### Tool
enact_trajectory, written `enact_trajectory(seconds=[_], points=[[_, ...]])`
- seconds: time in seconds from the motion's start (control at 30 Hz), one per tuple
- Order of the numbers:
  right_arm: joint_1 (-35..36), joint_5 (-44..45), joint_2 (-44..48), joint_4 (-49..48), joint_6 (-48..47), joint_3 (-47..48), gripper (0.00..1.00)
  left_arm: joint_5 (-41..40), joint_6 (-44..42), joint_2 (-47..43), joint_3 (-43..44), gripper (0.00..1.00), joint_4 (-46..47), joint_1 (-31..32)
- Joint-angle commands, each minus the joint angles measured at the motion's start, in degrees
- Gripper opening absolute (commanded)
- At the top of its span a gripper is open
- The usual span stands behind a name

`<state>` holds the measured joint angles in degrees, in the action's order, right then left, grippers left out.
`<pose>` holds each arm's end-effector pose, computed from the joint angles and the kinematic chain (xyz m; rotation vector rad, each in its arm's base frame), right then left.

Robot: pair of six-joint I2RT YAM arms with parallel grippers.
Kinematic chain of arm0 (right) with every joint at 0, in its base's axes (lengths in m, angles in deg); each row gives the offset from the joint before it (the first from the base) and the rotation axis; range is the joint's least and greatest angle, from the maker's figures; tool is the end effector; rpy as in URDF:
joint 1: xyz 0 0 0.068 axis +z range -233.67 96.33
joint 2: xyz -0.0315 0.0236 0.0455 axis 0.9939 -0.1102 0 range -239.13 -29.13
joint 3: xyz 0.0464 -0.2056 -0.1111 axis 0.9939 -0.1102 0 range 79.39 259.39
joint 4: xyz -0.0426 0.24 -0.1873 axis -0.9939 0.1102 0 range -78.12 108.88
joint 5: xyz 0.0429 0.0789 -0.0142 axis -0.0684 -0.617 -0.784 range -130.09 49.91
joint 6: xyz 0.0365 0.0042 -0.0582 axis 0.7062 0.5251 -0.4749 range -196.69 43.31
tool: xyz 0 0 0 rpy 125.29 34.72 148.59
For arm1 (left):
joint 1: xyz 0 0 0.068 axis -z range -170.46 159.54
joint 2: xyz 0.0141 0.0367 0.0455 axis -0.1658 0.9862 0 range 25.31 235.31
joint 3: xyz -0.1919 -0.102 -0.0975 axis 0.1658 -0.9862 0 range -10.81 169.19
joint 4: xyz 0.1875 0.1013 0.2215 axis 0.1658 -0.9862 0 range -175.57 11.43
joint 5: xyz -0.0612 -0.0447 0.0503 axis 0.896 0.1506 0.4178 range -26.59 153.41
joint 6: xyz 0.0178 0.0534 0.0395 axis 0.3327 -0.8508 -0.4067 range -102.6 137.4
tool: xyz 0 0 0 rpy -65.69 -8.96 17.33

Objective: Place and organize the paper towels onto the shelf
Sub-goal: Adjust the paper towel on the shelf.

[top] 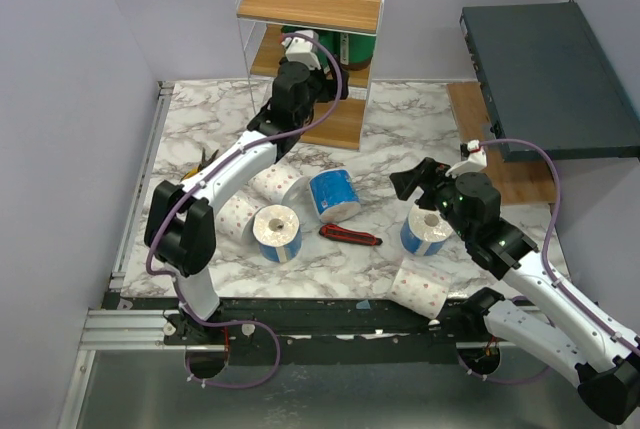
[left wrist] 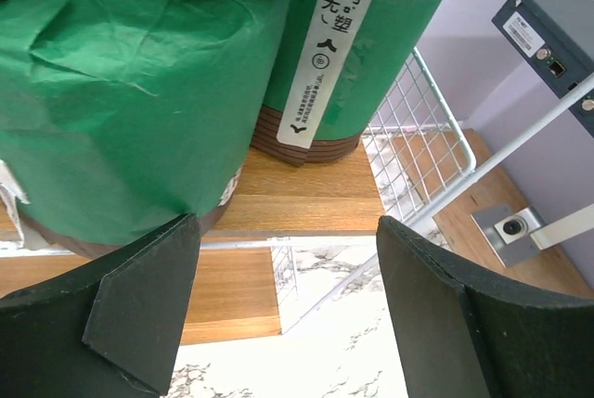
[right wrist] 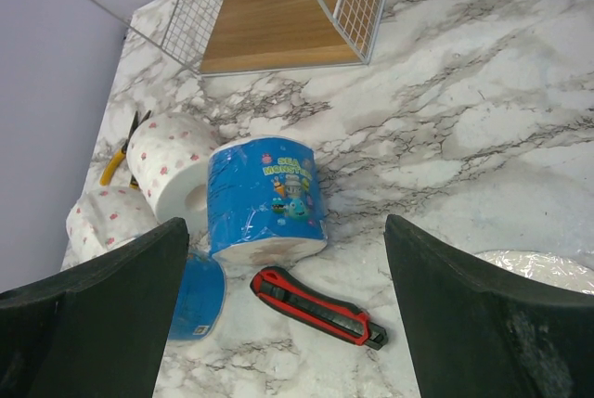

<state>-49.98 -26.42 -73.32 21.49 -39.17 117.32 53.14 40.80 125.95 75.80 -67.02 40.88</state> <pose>0.2385 0.1432 0.2651 0.2331 1.8750 0.6442 0.4236 -0.2464 0.3192 -0.0273 1.6456 -0.5911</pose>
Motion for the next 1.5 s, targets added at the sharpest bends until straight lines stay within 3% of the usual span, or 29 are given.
enact_trajectory(seconds=[0.0,0.27,0.47,0.57,0.83,0.93,1.47], points=[[0.2,1.3,0.5,0.9,0.0,-0.8,0.9,1.1,-0.3,0.1,2.1,0.79,-0.4,0.8],[0.2,1.6,1.1,0.9,0.1,-1.1,0.9,-5.0,-4.2,-10.5,-10.0,0.82,5.2,0.1],[0.1,1.3,1.2,1.0,0.1,-1.4,0.9,-5.6,-5.3,-13.1,-12.9,0.86,5.3,-4.3],[0.1,1.9,1.9,1.3,-0.1,-1.5,0.9,-1.8,-6.8,-13.1,-13.4,0.9,5.9,-6.7],[0.1,2.7,2.5,1.7,-0.8,-1.5,0.9,20.7,-12.3,-11.6,-12.5,0.98,6.4,-11.1],[0.1,2.8,2.4,1.9,-1.0,-1.4,0.9,25.3,-14.7,-10.2,-11.0,0.98,4.7,-11.7],[0.1,3.6,0.7,1.6,-1.2,-1.4,0.9,20.2,-13.2,-2.0,-5.7,0.96,10.2,-12.7]])
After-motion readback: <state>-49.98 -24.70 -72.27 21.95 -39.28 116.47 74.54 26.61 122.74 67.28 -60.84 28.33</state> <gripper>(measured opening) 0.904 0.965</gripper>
